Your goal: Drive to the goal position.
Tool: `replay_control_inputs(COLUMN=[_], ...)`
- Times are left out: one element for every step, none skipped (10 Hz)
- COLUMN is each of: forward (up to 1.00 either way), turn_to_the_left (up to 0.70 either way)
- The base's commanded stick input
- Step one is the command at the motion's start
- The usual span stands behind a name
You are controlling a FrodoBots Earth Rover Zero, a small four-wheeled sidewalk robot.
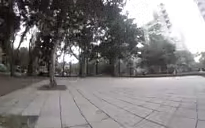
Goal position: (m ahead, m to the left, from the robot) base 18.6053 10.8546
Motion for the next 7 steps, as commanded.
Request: replay_control_inputs(forward=[0.70,0.70,0.70,0.70,0.70,0.70,0.70], turn_to_the_left=[0.00,0.00,0.00,0.00,0.00,0.00,0.00])
